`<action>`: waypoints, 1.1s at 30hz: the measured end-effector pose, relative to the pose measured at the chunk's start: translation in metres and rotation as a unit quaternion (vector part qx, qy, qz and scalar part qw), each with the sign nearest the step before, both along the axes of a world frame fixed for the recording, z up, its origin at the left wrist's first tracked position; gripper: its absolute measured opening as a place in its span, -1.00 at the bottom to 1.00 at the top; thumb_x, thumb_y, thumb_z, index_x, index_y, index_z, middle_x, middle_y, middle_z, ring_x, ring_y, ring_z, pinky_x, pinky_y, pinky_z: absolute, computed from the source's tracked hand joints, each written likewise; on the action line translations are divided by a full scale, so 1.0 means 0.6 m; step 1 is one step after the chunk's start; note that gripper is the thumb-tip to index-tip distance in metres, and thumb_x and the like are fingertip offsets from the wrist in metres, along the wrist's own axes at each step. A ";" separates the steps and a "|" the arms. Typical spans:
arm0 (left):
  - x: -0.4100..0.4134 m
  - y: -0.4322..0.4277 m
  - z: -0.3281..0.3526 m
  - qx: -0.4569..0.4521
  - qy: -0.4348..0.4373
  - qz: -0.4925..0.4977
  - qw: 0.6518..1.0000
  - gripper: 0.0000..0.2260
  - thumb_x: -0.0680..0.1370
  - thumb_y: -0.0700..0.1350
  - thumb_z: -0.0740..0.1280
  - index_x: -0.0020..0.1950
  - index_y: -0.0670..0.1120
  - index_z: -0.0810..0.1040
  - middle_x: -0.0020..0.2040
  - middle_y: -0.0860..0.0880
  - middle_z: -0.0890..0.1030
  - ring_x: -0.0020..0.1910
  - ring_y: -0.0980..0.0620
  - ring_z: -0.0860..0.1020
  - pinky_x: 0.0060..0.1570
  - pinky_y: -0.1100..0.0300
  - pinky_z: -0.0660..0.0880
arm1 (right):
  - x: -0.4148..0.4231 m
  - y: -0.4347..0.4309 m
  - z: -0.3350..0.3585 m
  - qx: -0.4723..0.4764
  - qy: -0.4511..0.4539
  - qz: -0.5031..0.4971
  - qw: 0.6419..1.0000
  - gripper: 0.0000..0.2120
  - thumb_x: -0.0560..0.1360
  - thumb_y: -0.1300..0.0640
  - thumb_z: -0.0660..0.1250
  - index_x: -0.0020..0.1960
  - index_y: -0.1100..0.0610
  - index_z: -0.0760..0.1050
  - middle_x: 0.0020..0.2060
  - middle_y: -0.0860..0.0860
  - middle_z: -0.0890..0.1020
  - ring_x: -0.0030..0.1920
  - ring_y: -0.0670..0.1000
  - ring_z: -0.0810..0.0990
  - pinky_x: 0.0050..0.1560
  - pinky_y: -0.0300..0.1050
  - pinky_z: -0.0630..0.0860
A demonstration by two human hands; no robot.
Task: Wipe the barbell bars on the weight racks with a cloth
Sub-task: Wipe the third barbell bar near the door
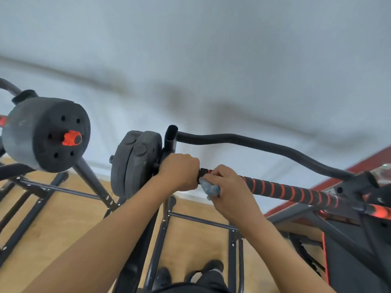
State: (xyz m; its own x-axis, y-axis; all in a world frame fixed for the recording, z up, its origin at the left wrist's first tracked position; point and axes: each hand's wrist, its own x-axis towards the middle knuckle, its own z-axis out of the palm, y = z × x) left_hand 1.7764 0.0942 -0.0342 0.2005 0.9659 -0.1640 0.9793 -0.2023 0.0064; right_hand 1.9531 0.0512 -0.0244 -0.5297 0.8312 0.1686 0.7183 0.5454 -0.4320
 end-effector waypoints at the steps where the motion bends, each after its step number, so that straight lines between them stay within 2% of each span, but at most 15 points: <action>1: -0.002 0.005 0.004 -0.024 -0.017 -0.001 1.000 -0.79 0.55 0.01 0.32 -0.23 0.02 0.37 -0.27 0.04 0.53 -0.38 0.05 0.49 -0.40 0.16 0.38 | 0.000 -0.009 0.004 -0.008 -0.010 0.016 1.000 -0.70 0.42 0.30 0.45 0.12 0.08 0.67 -0.05 -0.03 0.52 -0.09 -0.03 0.50 -0.17 -0.04 0.59; 3: -0.004 0.013 0.011 -0.041 -0.042 0.001 0.998 -0.80 0.54 0.02 0.34 -0.23 0.02 0.39 -0.27 0.04 0.54 -0.38 0.05 0.50 -0.43 0.18 0.33 | 0.002 -0.004 0.015 0.003 0.008 0.011 1.000 -0.69 0.41 0.32 0.46 0.12 0.08 0.68 -0.05 -0.03 0.54 -0.09 -0.04 0.52 -0.16 -0.08 0.58; 6: -0.009 0.003 -0.004 0.043 -0.035 0.004 0.998 -0.82 0.51 -0.02 0.35 -0.26 0.03 0.43 -0.35 0.07 0.50 -0.41 0.05 0.48 -0.41 0.19 0.29 | -0.003 0.054 0.037 0.045 0.072 -0.063 0.994 -0.76 0.43 0.31 0.44 0.06 0.11 0.69 -0.10 -0.01 0.54 -0.12 -0.04 0.51 -0.12 -0.18 0.52; 9: -0.001 -0.021 -0.018 0.104 0.017 0.001 0.994 -0.81 0.55 -0.07 0.30 -0.26 0.01 0.40 -0.39 0.06 0.38 -0.39 -0.01 0.45 -0.34 0.16 0.28 | -0.021 0.080 0.032 -0.009 -0.002 -0.067 0.998 -0.79 0.46 0.28 0.40 0.00 0.04 0.69 -0.12 -0.03 0.52 -0.13 -0.03 0.51 -0.13 -0.18 0.49; 13: 0.000 -0.010 -0.013 0.077 0.024 -0.006 0.997 -0.72 0.56 -0.09 0.28 -0.31 0.00 0.29 -0.37 0.04 0.38 -0.45 0.03 0.37 -0.36 0.17 0.29 | -0.022 0.038 0.009 0.001 0.011 -0.071 0.997 -0.80 0.49 0.26 0.42 0.06 0.06 0.69 -0.11 -0.03 0.51 -0.14 -0.04 0.48 -0.16 -0.23 0.46; 17: -0.001 0.008 0.004 0.014 0.002 -0.004 1.000 -0.83 0.58 -0.02 0.31 -0.19 -0.01 0.43 -0.30 0.03 0.47 -0.39 0.03 0.45 -0.28 0.13 0.49 | -0.023 -0.026 -0.002 -0.019 0.019 -0.053 0.998 -0.66 0.42 0.28 0.51 0.17 0.07 0.68 -0.09 -0.04 0.52 -0.11 -0.07 0.49 -0.14 -0.20 0.52; 19: -0.008 0.018 0.009 -0.035 -0.038 -0.007 0.999 -0.90 0.54 0.00 0.36 -0.09 0.00 0.51 -0.27 0.04 0.54 -0.35 0.04 0.52 -0.25 0.12 0.57 | -0.013 -0.024 0.016 -0.012 0.057 -0.076 0.995 -0.75 0.46 0.27 0.48 0.10 0.05 0.70 -0.11 -0.06 0.53 -0.13 -0.11 0.50 -0.12 -0.24 0.50; 21: -0.016 0.022 0.006 -0.056 -0.072 -0.019 0.996 -0.88 0.51 0.04 0.40 -0.03 0.03 0.55 -0.25 0.07 0.57 -0.31 0.04 0.56 -0.23 0.10 0.59 | 0.003 0.012 0.044 0.008 0.085 -0.116 0.989 -0.86 0.52 0.23 0.43 -0.04 0.02 0.71 -0.18 -0.06 0.56 -0.17 -0.10 0.54 -0.11 -0.23 0.50; 24: -0.016 0.010 -0.006 0.037 -0.090 -0.063 0.993 -0.67 0.49 0.22 0.46 -0.04 0.07 0.39 -0.23 0.12 0.51 -0.27 0.03 0.52 -0.24 0.11 0.50 | 0.007 0.073 0.063 -0.021 0.003 -0.112 0.993 -0.72 0.54 0.20 0.38 -0.30 -0.08 0.53 -0.38 -0.08 0.57 -0.28 -0.07 0.56 -0.11 -0.05 0.57; 26: -0.012 -0.004 -0.015 0.103 -0.120 -0.087 0.984 -0.56 0.48 0.26 0.48 -0.04 0.08 0.27 -0.21 0.15 0.44 -0.26 0.03 0.46 -0.28 0.10 0.41 | 0.000 0.081 0.050 -0.066 -0.064 -0.095 0.991 -0.79 0.53 0.15 0.32 -0.25 -0.05 0.56 -0.40 -0.07 0.57 -0.32 -0.06 0.56 -0.17 -0.08 0.57; 27: -0.010 -0.010 -0.018 0.120 -0.134 -0.091 0.980 -0.56 0.48 0.25 0.50 -0.02 0.07 0.29 -0.19 0.15 0.44 -0.24 0.03 0.47 -0.26 0.10 0.42 | 0.000 0.082 0.045 -0.081 -0.060 -0.095 0.990 -0.84 0.51 0.13 0.30 -0.21 -0.02 0.59 -0.37 -0.07 0.58 -0.29 -0.07 0.57 -0.19 -0.11 0.56; 30: -0.011 -0.023 -0.019 0.129 -0.180 -0.056 0.974 -0.62 0.47 0.24 0.52 0.04 0.04 0.47 -0.14 0.13 0.58 -0.16 0.01 0.58 -0.13 0.06 0.53 | 0.003 0.081 0.043 -0.112 -0.003 -0.116 0.987 -0.91 0.48 0.10 0.38 -0.09 -0.06 0.65 -0.23 -0.12 0.58 -0.20 -0.10 0.56 -0.21 -0.27 0.50; 33: -0.013 -0.033 -0.011 0.093 -0.216 -0.020 0.972 -0.62 0.46 0.23 0.54 0.13 0.08 0.57 -0.09 0.12 0.68 -0.08 0.03 0.61 0.07 0.06 0.52 | -0.001 0.076 0.040 -0.089 -0.030 -0.095 0.991 -0.87 0.49 0.09 0.45 0.03 -0.02 0.66 -0.13 -0.08 0.52 -0.14 -0.06 0.54 -0.15 -0.35 0.42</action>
State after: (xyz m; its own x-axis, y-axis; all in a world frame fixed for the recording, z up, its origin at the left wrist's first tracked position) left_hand 1.7688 0.0743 -0.0407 0.2490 0.9610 0.1204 0.8846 -0.2762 0.3758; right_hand 1.9523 0.0966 -0.0005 -0.3644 0.9311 -0.0169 0.8279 0.3156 -0.4636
